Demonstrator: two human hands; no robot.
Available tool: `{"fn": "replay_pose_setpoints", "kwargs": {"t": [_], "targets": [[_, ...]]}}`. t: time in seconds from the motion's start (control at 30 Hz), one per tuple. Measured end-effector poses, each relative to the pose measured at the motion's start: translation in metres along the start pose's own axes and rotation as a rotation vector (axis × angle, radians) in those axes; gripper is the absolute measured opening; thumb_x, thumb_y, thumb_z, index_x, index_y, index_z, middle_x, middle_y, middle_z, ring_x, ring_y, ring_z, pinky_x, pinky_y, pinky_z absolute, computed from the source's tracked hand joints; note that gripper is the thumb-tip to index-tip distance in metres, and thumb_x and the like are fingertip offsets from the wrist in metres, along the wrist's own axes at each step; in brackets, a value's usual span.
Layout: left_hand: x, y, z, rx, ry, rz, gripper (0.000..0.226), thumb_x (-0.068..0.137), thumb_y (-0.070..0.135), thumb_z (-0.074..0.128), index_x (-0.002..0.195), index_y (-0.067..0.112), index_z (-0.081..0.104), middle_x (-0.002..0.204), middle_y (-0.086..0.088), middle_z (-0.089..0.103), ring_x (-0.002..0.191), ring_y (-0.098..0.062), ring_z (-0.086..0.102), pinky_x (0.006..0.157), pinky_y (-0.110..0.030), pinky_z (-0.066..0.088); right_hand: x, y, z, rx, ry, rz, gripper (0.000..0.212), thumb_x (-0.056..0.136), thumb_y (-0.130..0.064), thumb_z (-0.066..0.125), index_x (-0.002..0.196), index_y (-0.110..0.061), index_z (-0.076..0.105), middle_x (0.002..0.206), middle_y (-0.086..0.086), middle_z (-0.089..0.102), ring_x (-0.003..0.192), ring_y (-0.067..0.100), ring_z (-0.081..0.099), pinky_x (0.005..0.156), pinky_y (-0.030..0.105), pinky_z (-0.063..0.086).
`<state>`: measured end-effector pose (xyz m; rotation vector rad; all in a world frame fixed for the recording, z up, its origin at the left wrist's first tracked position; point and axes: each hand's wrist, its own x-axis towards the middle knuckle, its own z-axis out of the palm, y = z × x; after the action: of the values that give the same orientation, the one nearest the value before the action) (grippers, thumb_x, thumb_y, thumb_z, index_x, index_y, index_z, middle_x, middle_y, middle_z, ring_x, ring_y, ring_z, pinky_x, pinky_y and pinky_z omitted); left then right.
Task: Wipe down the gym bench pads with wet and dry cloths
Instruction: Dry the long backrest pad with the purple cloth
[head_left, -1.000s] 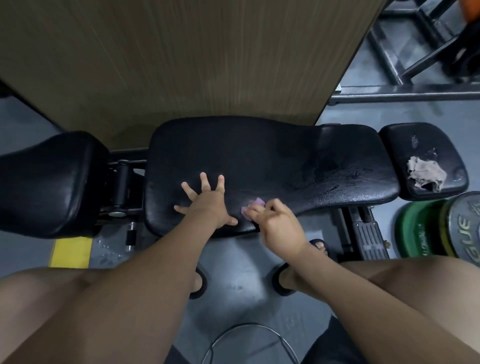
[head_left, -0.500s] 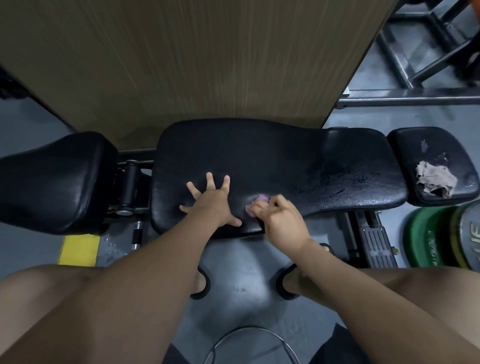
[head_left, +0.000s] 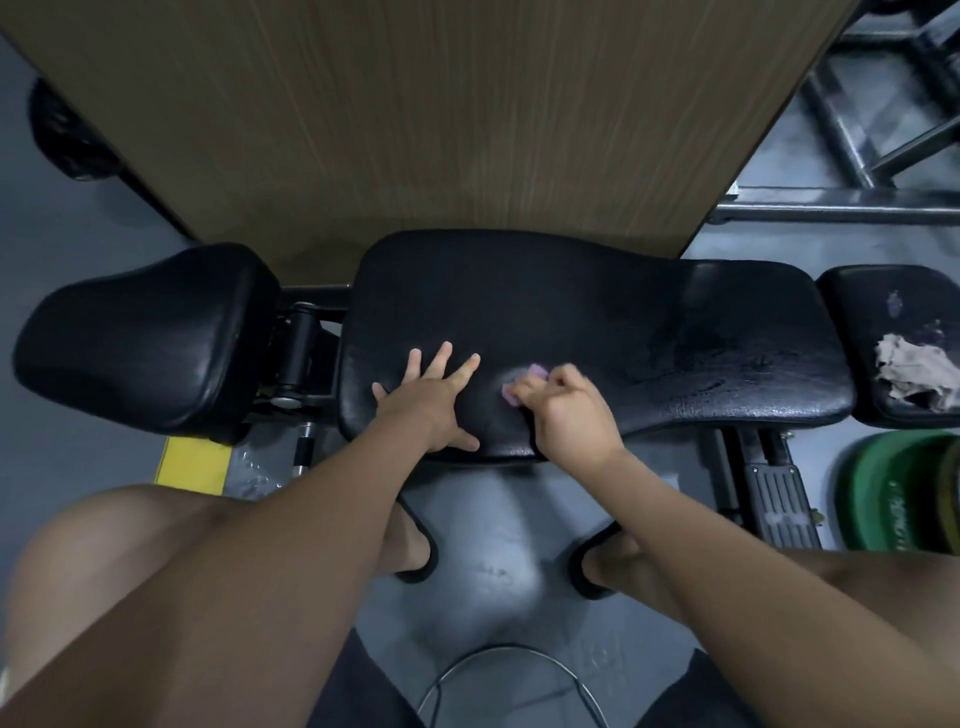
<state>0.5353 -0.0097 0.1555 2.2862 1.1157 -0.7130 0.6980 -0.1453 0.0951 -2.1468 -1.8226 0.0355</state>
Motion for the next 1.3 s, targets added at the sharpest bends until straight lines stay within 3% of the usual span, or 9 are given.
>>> {"fn": "replay_pose_setpoints", "kwargs": {"t": [0.1, 0.27, 0.37, 0.57, 0.67, 0.97, 1.07, 1.17, 1.3], "targets": [[-0.002, -0.002, -0.001, -0.009, 0.013, 0.004, 0.119, 0.075, 0.053, 0.082, 0.153, 0.057, -0.007, 0.164, 0.019, -0.025, 0.152, -0.024, -0.024, 0.115, -0.074, 0.005, 0.02, -0.011, 0.01, 0.035, 0.083, 0.16, 0.041, 0.082, 0.003, 0.059, 0.113, -0.019, 0.074, 0.1, -0.009, 0.074, 0.083, 0.026, 0.05, 0.074, 0.04, 0.056], [0.0, -0.002, -0.001, -0.012, 0.006, 0.0, 0.12, 0.074, 0.053, 0.082, 0.153, 0.057, -0.007, 0.163, 0.019, -0.026, 0.152, -0.024, -0.026, 0.115, -0.074, 0.005, -0.038, -0.033, -0.005, 0.042, -0.011, -0.098, 0.043, 0.095, -0.013, 0.042, 0.125, -0.029, 0.067, 0.116, -0.019, 0.067, 0.087, 0.018, 0.046, 0.073, 0.031, 0.048], [0.001, -0.003, 0.001, -0.024, 0.03, 0.0, 0.12, 0.073, 0.052, 0.083, 0.153, 0.058, -0.006, 0.164, 0.02, -0.025, 0.152, -0.023, -0.025, 0.115, -0.074, 0.005, -0.022, -0.012, -0.01, -0.007, -0.032, -0.171, 0.03, 0.096, -0.017, 0.052, 0.115, -0.035, 0.067, 0.113, -0.021, 0.066, 0.088, 0.014, 0.043, 0.071, 0.03, 0.045], [-0.001, -0.004, 0.004, -0.016, 0.062, -0.001, 0.123, 0.073, 0.052, 0.084, 0.155, 0.053, -0.008, 0.164, 0.02, -0.024, 0.153, -0.022, -0.023, 0.116, -0.072, 0.006, 0.055, 0.005, 0.008, 0.049, 0.023, 0.145, 0.04, 0.083, -0.001, 0.065, 0.114, -0.026, 0.073, 0.111, -0.011, 0.074, 0.088, 0.024, 0.051, 0.079, 0.039, 0.055], [-0.002, -0.001, 0.001, -0.016, 0.034, -0.008, 0.124, 0.074, 0.052, 0.083, 0.155, 0.052, -0.01, 0.163, 0.02, -0.026, 0.152, -0.022, -0.025, 0.116, -0.073, 0.006, 0.039, -0.01, 0.007, 0.027, 0.045, 0.108, 0.043, 0.086, -0.004, 0.066, 0.123, -0.025, 0.071, 0.116, -0.011, 0.072, 0.087, 0.025, 0.053, 0.077, 0.038, 0.055], [0.003, 0.029, -0.011, -0.037, -0.034, -0.03, 0.117, 0.081, 0.054, 0.071, 0.156, 0.042, -0.018, 0.162, 0.007, -0.034, 0.152, -0.03, -0.025, 0.119, -0.067, -0.003, -0.056, 0.039, -0.035, -0.181, 0.037, 0.032, 0.041, 0.095, -0.026, 0.041, 0.125, -0.04, 0.065, 0.121, -0.027, 0.066, 0.075, 0.017, 0.039, 0.073, 0.032, 0.032], [0.014, 0.051, -0.002, -0.1, 0.161, 0.053, 0.091, 0.089, 0.051, 0.055, 0.161, 0.027, 0.005, 0.167, 0.0, -0.022, 0.154, -0.024, -0.021, 0.123, -0.058, -0.006, -0.048, 0.058, -0.037, -0.217, 0.094, 0.245, 0.035, 0.096, -0.021, 0.053, 0.123, -0.04, 0.066, 0.116, -0.022, 0.069, 0.076, 0.022, 0.042, 0.072, 0.035, 0.036], [0.027, 0.071, 0.004, -0.17, 0.329, 0.078, 0.056, 0.096, 0.035, 0.046, 0.145, 0.008, 0.044, 0.168, -0.012, 0.013, 0.156, -0.028, -0.002, 0.126, -0.051, 0.003, -0.055, 0.055, -0.036, -0.241, 0.071, 0.269, 0.044, 0.092, -0.013, 0.055, 0.129, -0.036, 0.064, 0.122, -0.019, 0.067, 0.076, 0.024, 0.041, 0.068, 0.035, 0.039], [0.053, 0.088, 0.004, -0.166, 0.464, 0.132, 0.045, 0.101, 0.028, 0.042, 0.141, 0.008, 0.047, 0.164, -0.013, 0.028, 0.156, -0.028, 0.01, 0.126, -0.048, 0.01, -0.063, 0.073, -0.044, -0.278, 0.033, 0.211, 0.051, 0.088, -0.009, 0.06, 0.131, -0.037, 0.063, 0.123, -0.021, 0.066, 0.074, 0.023, 0.04, 0.067, 0.035, 0.043]]}}
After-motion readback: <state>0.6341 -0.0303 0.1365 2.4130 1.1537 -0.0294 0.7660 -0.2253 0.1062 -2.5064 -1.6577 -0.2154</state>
